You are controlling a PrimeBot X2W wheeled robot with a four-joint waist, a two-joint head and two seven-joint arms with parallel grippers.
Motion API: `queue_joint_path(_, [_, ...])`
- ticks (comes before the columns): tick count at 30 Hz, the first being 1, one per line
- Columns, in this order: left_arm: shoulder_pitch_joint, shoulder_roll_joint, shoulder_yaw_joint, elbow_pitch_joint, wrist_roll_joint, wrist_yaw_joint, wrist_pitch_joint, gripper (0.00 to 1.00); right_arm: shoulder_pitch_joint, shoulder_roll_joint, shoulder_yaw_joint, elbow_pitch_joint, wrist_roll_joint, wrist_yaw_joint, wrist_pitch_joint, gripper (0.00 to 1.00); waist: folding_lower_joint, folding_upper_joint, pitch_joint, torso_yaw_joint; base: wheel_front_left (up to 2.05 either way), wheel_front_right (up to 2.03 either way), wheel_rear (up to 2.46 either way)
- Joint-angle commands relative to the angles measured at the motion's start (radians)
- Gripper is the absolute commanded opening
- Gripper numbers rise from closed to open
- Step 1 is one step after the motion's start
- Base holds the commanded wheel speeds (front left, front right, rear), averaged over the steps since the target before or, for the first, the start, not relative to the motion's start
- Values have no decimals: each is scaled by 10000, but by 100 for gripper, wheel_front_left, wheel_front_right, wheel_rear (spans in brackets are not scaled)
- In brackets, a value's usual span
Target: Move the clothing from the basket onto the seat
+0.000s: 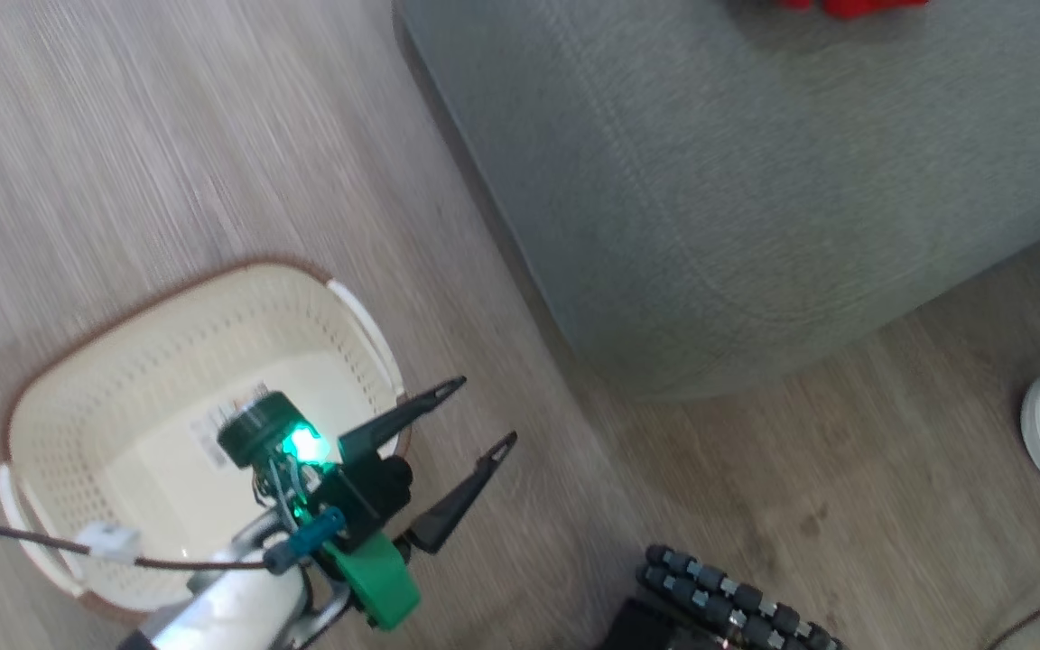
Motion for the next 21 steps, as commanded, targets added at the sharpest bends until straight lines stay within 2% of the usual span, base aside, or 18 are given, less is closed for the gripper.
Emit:
queue_joint_path(1, [-352, 250, 191, -431, 10, -8, -49, 100, -583, -458, -92, -146, 104, -2, -53, 0, -2, 0, 862, 213, 0, 0, 0])
queue_joint_path(10, [-636, 1113, 167, -725, 50, -8, -49, 100, -3355, -1478, -594, 2025, -433, -2, -53, 0, -2, 0, 2436, 610, 0, 0, 0])
queue_joint_path(16, [-780, 1254, 213, -877, 64, -8, -49, 100, -4846, -1990, -981, 3955, -900, -2, -53, 0, -2, 0, 3062, 1075, 0, 0, 0])
queue_joint_path(21, [-872, 1181, 382, -811, 51, -8, -49, 100, -5561, -1980, -1404, 5706, -1207, -2, -53, 0, -2, 0, 3348, 1398, 0, 0, 0])
